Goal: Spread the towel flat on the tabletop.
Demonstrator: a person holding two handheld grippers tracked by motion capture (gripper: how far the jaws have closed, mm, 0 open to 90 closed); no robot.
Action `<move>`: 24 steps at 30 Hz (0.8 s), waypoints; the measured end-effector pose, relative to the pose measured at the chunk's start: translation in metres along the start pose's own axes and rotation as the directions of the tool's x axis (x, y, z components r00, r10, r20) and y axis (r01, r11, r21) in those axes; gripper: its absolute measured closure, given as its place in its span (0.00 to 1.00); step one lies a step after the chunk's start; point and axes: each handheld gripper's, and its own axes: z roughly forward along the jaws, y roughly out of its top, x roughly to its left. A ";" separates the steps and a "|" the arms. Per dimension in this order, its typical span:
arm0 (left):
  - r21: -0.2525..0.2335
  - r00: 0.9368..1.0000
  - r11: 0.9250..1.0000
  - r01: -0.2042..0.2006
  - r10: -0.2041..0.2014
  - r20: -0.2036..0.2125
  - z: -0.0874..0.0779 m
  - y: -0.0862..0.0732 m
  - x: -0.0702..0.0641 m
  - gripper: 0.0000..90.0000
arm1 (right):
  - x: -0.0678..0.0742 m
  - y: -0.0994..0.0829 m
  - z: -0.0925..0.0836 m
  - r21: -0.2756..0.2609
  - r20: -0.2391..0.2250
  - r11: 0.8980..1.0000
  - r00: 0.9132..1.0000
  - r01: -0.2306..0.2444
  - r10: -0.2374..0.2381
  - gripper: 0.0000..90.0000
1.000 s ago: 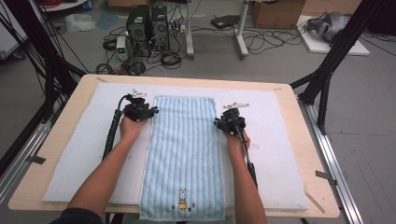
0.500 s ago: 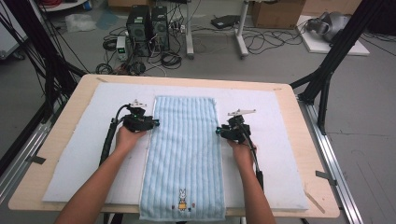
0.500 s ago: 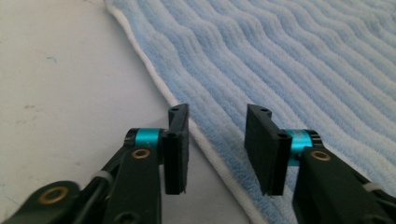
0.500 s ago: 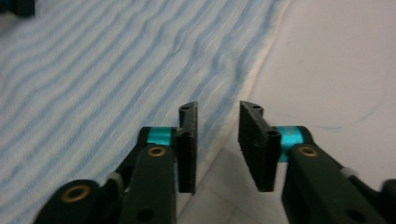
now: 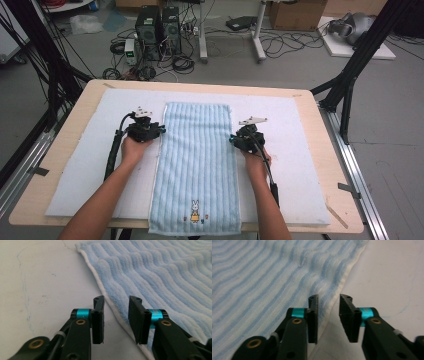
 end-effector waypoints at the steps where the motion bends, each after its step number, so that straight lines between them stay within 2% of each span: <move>1: -0.005 1.000 1.000 0.015 -0.015 0.013 -0.003 -0.002 0.001 0.60 | -0.001 0.000 -0.003 -0.012 -0.009 1.000 1.000 -0.016 0.016 0.68; 3: -0.013 0.998 1.000 0.025 -0.024 0.050 -0.009 -0.008 0.000 0.58 | -0.001 -0.001 -0.011 -0.035 -0.027 0.999 0.999 -0.025 0.024 0.68; 5: -0.006 0.996 1.000 0.011 -0.010 0.093 -0.016 -0.011 -0.003 0.58 | 0.003 -0.008 -0.018 -0.041 -0.048 0.999 0.999 0.009 -0.011 0.70; 7: -0.015 0.993 1.000 -0.020 0.022 0.113 -0.023 -0.014 -0.008 0.59 | 0.007 -0.018 -0.024 -0.017 -0.065 0.999 0.997 0.038 -0.039 0.70; 8: -0.021 0.992 0.999 -0.049 0.051 0.120 -0.027 -0.015 -0.010 0.58 | 0.008 -0.024 -0.027 -0.013 -0.074 0.999 0.996 0.050 -0.051 0.69; 11: -0.025 0.987 0.997 -0.077 0.080 0.141 -0.034 -0.020 -0.016 0.60 | 0.013 -0.033 -0.038 -0.015 -0.060 0.997 0.995 0.077 -0.078 0.69; 14: -0.047 0.978 0.995 -0.089 0.096 0.186 -0.039 -0.022 -0.021 0.69 | 0.015 -0.037 -0.047 -0.043 -0.100 0.997 0.992 0.068 -0.072 0.76; 15: -0.048 0.971 0.992 -0.112 0.120 0.206 -0.041 -0.022 -0.023 0.76 | 0.017 -0.039 -0.047 -0.042 -0.116 0.996 0.990 0.080 -0.084 0.79; 16: -0.050 0.968 0.989 -0.138 0.145 0.207 -0.043 -0.023 -0.026 0.84 | 0.019 -0.040 -0.046 -0.030 -0.134 0.995 0.986 0.095 -0.098 0.83; 19: -0.041 0.963 0.988 -0.150 0.155 0.220 -0.042 -0.028 -0.031 0.87 | 0.027 -0.043 -0.039 -0.008 -0.169 0.987 0.973 0.160 -0.159 0.87; 21: -0.009 0.962 0.984 -0.175 0.173 0.211 -0.040 -0.029 -0.033 0.86 | 0.029 -0.044 -0.034 0.018 -0.170 0.984 0.970 0.180 -0.174 0.88; 24: 0.039 0.962 0.977 -0.208 0.197 0.190 -0.035 -0.032 -0.036 0.87 | 0.029 -0.044 -0.033 0.020 -0.173 0.983 0.969 0.184 -0.178 0.88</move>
